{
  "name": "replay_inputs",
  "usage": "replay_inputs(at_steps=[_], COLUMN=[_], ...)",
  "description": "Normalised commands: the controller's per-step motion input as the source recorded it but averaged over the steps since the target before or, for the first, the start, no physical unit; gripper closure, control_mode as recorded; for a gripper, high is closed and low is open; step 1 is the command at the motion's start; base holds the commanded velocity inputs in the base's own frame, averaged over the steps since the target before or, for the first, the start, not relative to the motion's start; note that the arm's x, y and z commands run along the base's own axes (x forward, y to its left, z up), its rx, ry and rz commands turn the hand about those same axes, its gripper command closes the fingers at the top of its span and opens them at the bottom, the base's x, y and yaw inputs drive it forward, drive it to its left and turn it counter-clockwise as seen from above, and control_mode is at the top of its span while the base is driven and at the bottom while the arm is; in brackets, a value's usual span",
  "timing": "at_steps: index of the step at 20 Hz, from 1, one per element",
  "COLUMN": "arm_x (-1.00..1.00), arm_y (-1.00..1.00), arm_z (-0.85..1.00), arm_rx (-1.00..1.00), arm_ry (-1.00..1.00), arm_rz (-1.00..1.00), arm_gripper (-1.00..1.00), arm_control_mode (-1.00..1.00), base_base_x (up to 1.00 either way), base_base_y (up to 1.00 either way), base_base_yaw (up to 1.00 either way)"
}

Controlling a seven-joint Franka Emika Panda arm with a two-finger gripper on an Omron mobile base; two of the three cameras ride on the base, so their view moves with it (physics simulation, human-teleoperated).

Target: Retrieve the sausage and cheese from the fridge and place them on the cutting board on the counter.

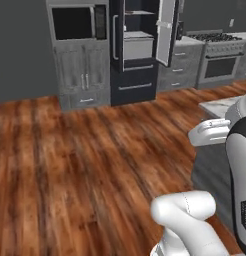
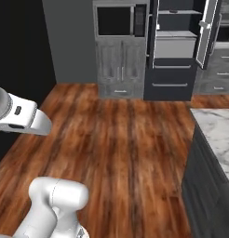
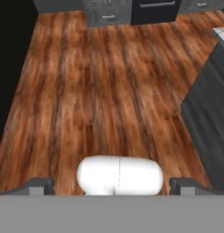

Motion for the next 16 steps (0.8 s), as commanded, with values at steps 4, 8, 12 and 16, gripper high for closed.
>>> replay_inputs(at_steps=[4,8,12,16], arm_x=[0.0,0.0,0.0,0.0], arm_y=[0.0,0.0,0.0,0.0], arm_z=[0.0,0.0,0.0,0.0], arm_rx=[0.0,0.0,0.0,0.0], arm_ry=[0.0,0.0,0.0,0.0], arm_rz=[0.0,0.0,0.0,0.0], arm_gripper=[-1.0,-1.0,-1.0,-1.0], arm_control_mode=[1.0,1.0,1.0,1.0], base_base_x=[1.0,1.0,1.0,1.0], base_base_y=[-0.27,-0.46,-0.59,-0.51], base_base_yaw=[0.0,0.0,0.0,-0.23])
